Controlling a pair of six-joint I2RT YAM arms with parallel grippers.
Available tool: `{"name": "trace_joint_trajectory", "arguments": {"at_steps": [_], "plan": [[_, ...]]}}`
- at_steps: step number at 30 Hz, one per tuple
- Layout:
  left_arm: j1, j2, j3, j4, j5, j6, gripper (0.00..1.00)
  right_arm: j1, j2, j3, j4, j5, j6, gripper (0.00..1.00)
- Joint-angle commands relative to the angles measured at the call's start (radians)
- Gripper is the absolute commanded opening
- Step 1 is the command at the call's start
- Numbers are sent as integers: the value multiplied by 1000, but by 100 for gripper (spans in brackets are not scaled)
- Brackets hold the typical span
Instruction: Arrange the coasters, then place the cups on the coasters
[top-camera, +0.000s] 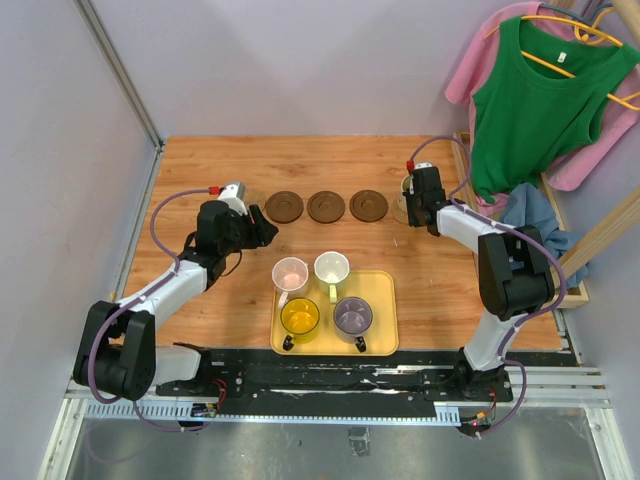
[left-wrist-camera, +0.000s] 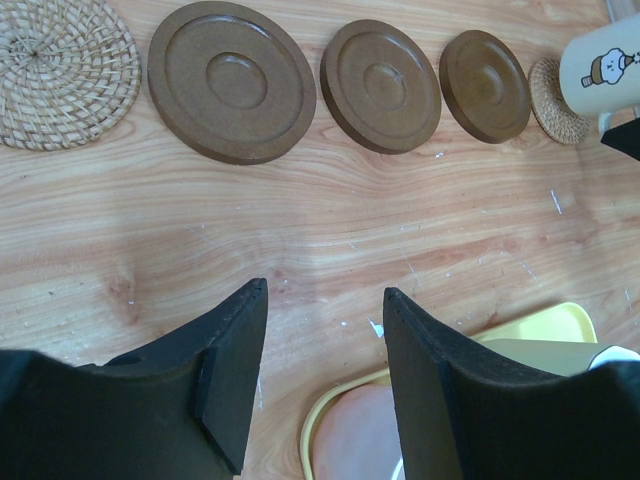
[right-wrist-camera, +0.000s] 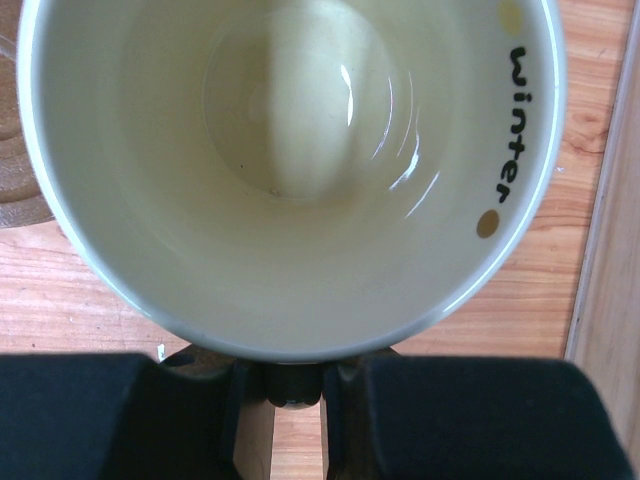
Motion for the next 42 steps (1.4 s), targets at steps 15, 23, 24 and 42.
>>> {"name": "trace_joint_trajectory", "arguments": {"at_steps": [15,23,24,42], "plan": [[-7,10,13,41,5,-2,54,-6,35,70,30,1,-7,1],[-7,12,11,40,6,-3,54,-5,42,68,22,9,-7,1],[-7,10,10,40,5,-4,54,-6,44,69,19,9,-7,1],[-7,13,10,44,10,-7,54,0,32,82,-31,22,17,43]]}}
